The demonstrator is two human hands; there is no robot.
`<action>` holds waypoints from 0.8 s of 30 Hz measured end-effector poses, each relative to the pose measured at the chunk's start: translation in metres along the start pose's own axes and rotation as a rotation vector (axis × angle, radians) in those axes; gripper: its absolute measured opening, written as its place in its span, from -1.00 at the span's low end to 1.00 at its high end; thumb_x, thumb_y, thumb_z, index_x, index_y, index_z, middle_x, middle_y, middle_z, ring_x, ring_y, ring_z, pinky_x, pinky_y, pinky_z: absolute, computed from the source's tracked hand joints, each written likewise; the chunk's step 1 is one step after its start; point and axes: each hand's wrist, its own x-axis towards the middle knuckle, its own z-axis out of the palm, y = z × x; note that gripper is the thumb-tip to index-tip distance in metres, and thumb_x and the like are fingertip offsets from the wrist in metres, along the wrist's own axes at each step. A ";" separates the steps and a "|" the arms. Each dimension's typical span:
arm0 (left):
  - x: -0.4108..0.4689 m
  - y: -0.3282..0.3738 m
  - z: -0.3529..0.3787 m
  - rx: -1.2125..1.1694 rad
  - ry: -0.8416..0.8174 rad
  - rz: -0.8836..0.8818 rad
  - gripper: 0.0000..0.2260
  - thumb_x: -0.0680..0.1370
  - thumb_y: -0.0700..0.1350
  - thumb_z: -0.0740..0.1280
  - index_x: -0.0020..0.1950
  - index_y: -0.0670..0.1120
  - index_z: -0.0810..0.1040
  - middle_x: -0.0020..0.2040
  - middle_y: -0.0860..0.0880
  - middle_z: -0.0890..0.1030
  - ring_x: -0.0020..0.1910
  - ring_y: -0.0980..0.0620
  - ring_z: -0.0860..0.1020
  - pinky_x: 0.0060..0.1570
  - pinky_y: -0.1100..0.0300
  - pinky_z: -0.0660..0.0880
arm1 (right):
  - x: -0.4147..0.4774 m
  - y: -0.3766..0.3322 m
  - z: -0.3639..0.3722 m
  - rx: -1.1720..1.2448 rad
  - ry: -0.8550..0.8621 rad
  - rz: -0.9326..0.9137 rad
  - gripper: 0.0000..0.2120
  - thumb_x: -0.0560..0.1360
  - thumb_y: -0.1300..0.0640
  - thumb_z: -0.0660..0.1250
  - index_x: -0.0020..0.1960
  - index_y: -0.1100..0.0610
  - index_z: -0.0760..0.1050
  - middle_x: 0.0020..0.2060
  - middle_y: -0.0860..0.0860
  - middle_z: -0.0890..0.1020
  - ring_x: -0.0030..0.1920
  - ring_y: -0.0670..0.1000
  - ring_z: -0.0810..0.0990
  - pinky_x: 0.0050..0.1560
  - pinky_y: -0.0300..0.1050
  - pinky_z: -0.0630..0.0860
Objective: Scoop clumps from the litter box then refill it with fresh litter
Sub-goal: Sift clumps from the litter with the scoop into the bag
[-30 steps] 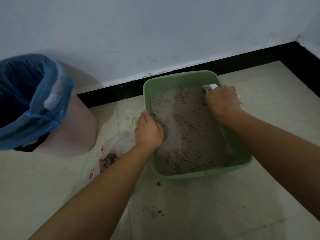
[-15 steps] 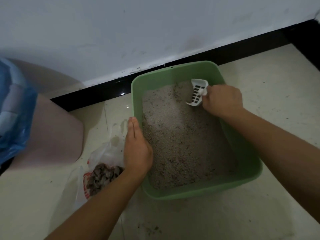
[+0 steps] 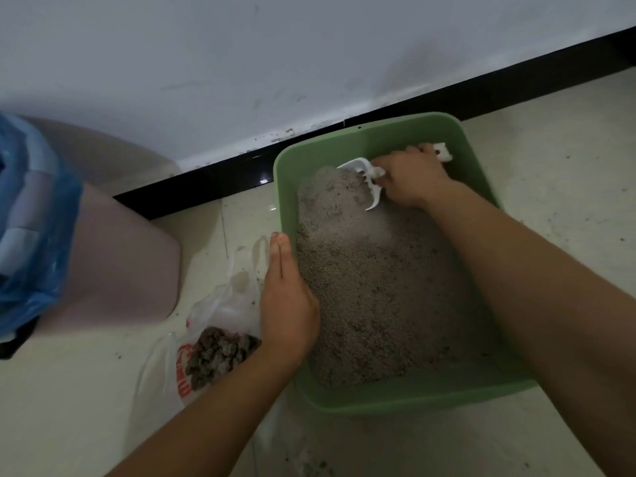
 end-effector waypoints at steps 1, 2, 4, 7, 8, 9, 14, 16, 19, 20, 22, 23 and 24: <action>0.000 0.000 0.000 0.002 -0.003 -0.003 -0.36 0.57 -0.37 0.08 0.59 -0.14 -0.11 0.61 -0.05 -0.05 0.57 0.07 -0.04 0.45 0.31 -0.11 | 0.005 -0.008 0.005 0.039 -0.023 -0.015 -0.71 0.63 -0.03 0.16 0.26 0.02 0.51 0.14 0.11 0.60 0.23 0.15 0.49 0.40 0.14 0.18; -0.001 0.000 0.000 0.002 -0.005 -0.006 -0.36 0.57 -0.36 0.08 0.59 -0.14 -0.11 0.61 -0.05 -0.05 0.57 0.07 -0.04 0.45 0.31 -0.09 | 0.009 -0.014 0.011 0.081 -0.036 -0.022 -0.72 0.63 -0.02 0.16 0.24 0.02 0.52 0.14 0.11 0.60 0.23 0.16 0.48 0.39 0.14 0.18; -0.001 0.000 -0.001 0.003 -0.011 -0.009 -0.36 0.57 -0.36 0.08 0.59 -0.13 -0.12 0.61 -0.04 -0.06 0.57 0.07 -0.04 0.44 0.32 -0.08 | 0.012 -0.019 0.019 0.177 -0.036 -0.014 -0.78 0.63 0.01 0.15 0.15 0.01 0.52 0.11 0.11 0.61 0.22 0.17 0.49 0.36 0.13 0.20; 0.001 -0.001 0.000 -0.004 -0.006 -0.015 -0.35 0.56 -0.36 0.08 0.59 -0.14 -0.12 0.61 -0.04 -0.07 0.57 0.07 -0.04 0.43 0.33 -0.10 | 0.003 -0.015 0.027 0.367 -0.017 -0.001 -0.79 0.63 0.03 0.18 0.18 -0.06 0.55 0.04 0.06 0.63 0.22 0.17 0.51 0.35 0.12 0.20; 0.001 0.000 0.000 -0.008 -0.005 -0.021 -0.35 0.56 -0.36 0.08 0.60 -0.13 -0.12 0.61 -0.03 -0.07 0.57 0.07 -0.04 0.43 0.33 -0.11 | -0.002 -0.014 0.031 0.441 -0.023 0.012 -0.75 0.63 0.02 0.20 0.27 -0.07 0.53 0.09 0.07 0.64 0.25 0.17 0.50 0.38 0.12 0.21; 0.001 0.001 0.000 -0.012 -0.006 -0.024 -0.34 0.56 -0.36 0.09 0.60 -0.13 -0.13 0.61 -0.03 -0.08 0.57 0.08 -0.04 0.43 0.33 -0.10 | -0.008 -0.013 0.033 0.517 -0.040 0.029 -0.69 0.63 0.00 0.22 0.35 -0.07 0.49 0.17 0.07 0.63 0.29 0.17 0.49 0.42 0.14 0.21; -0.001 0.005 -0.001 -0.047 -0.008 -0.048 -0.33 0.56 -0.36 0.08 0.60 -0.10 -0.15 0.61 -0.02 -0.09 0.57 0.09 -0.06 0.47 0.27 -0.08 | -0.046 -0.003 0.029 0.834 -0.093 0.087 -0.57 0.61 0.02 0.29 0.47 -0.02 0.38 0.31 0.01 0.55 0.26 0.00 0.52 0.29 -0.05 0.44; 0.000 0.005 -0.001 -0.046 -0.008 -0.052 -0.33 0.56 -0.37 0.08 0.60 -0.11 -0.14 0.61 -0.02 -0.08 0.57 0.08 -0.05 0.49 0.24 -0.04 | -0.061 0.001 0.025 0.866 -0.106 0.093 -0.57 0.62 0.06 0.29 0.47 0.00 0.39 0.27 -0.04 0.56 0.17 -0.09 0.52 0.11 -0.24 0.43; 0.000 0.005 0.000 -0.055 -0.005 -0.040 -0.33 0.54 -0.38 0.10 0.59 -0.14 -0.10 0.61 -0.07 -0.03 0.57 0.03 -0.02 0.52 0.20 -0.01 | -0.083 0.003 0.026 0.884 -0.149 0.079 -0.60 0.62 0.11 0.29 0.45 0.04 0.42 0.22 -0.07 0.59 0.01 -0.20 0.55 -0.01 -0.37 0.39; -0.001 0.004 0.000 -0.056 -0.002 -0.036 -0.34 0.54 -0.38 0.10 0.59 -0.16 -0.08 0.60 -0.09 0.00 0.57 0.01 0.00 0.52 0.20 -0.01 | -0.089 0.004 0.027 0.888 -0.156 0.081 -0.61 0.62 0.13 0.29 0.44 0.05 0.44 0.21 -0.05 0.61 0.00 -0.20 0.56 0.00 -0.36 0.39; 0.000 0.003 0.000 -0.064 0.013 -0.023 -0.36 0.53 -0.37 0.11 0.59 -0.20 -0.04 0.60 -0.12 0.04 0.57 -0.02 0.03 0.52 0.19 -0.01 | -0.099 0.006 0.026 0.892 -0.140 0.089 -0.63 0.61 0.14 0.30 0.42 0.05 0.47 0.17 -0.02 0.64 -0.05 -0.21 0.56 -0.05 -0.38 0.41; 0.000 0.002 -0.001 -0.065 0.018 -0.019 -0.37 0.54 -0.36 0.10 0.58 -0.20 -0.03 0.59 -0.13 0.06 0.57 -0.03 0.04 0.52 0.18 0.00 | -0.104 0.006 0.024 0.894 -0.127 0.095 -0.64 0.61 0.14 0.30 0.40 0.04 0.48 0.13 -0.01 0.66 -0.09 -0.22 0.56 -0.10 -0.41 0.42; 0.000 0.002 -0.001 -0.064 0.023 -0.015 -0.39 0.55 -0.35 0.10 0.58 -0.21 -0.02 0.59 -0.14 0.07 0.56 -0.04 0.06 0.53 0.16 0.02 | -0.108 0.006 0.020 0.895 -0.110 0.103 -0.66 0.61 0.14 0.30 0.38 0.04 0.50 0.11 0.00 0.67 -0.11 -0.22 0.55 -0.13 -0.43 0.42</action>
